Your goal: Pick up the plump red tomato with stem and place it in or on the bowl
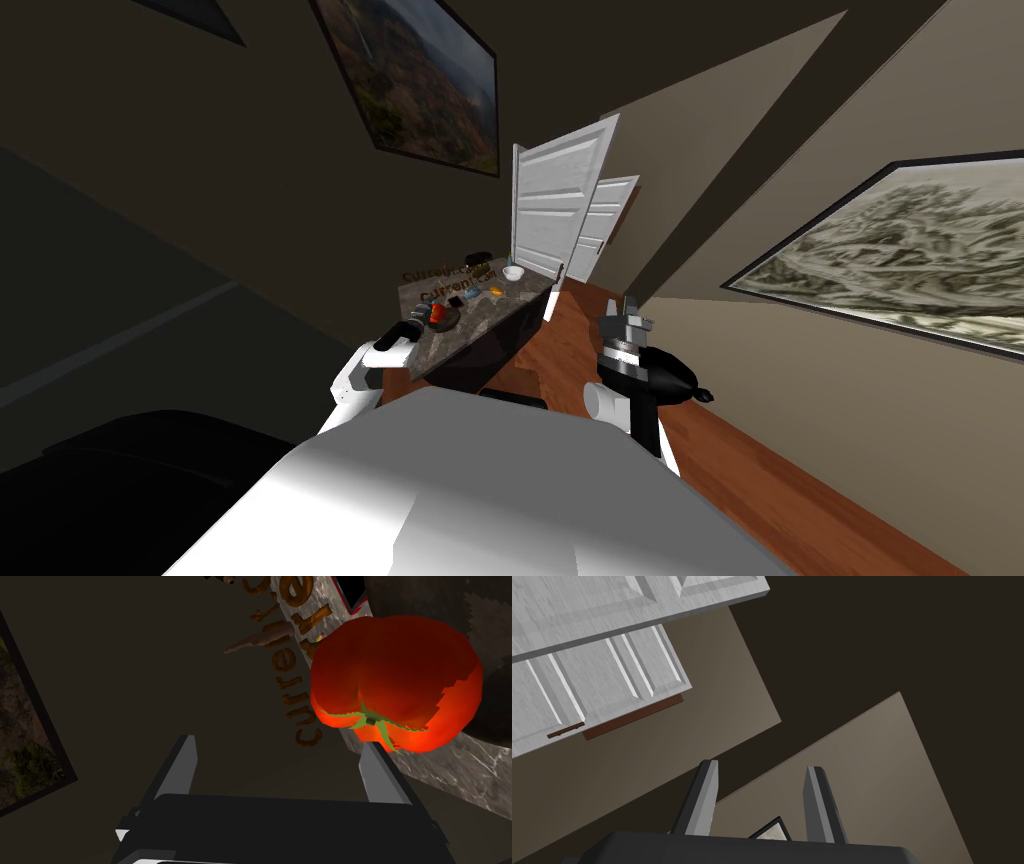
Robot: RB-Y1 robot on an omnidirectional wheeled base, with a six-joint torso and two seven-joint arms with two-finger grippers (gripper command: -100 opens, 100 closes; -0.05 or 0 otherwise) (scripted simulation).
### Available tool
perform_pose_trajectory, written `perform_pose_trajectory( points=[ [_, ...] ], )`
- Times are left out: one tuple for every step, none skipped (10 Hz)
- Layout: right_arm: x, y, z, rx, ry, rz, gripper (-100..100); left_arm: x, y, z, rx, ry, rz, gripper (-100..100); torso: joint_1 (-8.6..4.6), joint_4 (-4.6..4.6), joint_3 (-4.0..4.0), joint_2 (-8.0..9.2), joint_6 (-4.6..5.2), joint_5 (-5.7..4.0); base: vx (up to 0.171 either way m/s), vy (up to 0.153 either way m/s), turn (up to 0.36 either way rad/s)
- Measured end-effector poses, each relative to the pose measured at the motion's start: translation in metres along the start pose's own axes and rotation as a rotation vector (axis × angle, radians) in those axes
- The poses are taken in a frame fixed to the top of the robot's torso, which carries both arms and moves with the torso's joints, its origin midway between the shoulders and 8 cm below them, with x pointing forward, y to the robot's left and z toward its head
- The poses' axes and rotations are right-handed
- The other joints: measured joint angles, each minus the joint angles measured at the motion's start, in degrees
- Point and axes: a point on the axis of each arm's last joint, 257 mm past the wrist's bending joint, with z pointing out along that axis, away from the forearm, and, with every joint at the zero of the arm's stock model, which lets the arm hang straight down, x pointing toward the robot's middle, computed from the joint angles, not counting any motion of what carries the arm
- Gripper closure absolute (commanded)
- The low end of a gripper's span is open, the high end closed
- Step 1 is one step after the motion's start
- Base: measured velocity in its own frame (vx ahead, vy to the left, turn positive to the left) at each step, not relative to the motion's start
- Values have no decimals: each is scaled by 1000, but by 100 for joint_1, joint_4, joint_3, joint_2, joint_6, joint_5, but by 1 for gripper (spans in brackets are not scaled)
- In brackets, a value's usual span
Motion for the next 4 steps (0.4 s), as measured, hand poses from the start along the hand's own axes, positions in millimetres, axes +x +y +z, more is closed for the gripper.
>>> perform_pose_trajectory(
  points=[
    [0,0,0,0,0,0,0,0,0,0,0,0,0,0,0,0,0,1,0,0,0,0,0],
    [0,0,0,0,0,0,0,0,0,0,0,0,0,0,0,0,0,1,0,0,0,0,0],
    [0,0,0,0,0,0,0,0,0,0,0,0,0,0,0,0,1,1,0,0,0,0,0],
    [0,0,0,0,0,0,0,0,0,0,0,0,0,0,0,0,1,1,0,0,0,0,0]
  ],
)
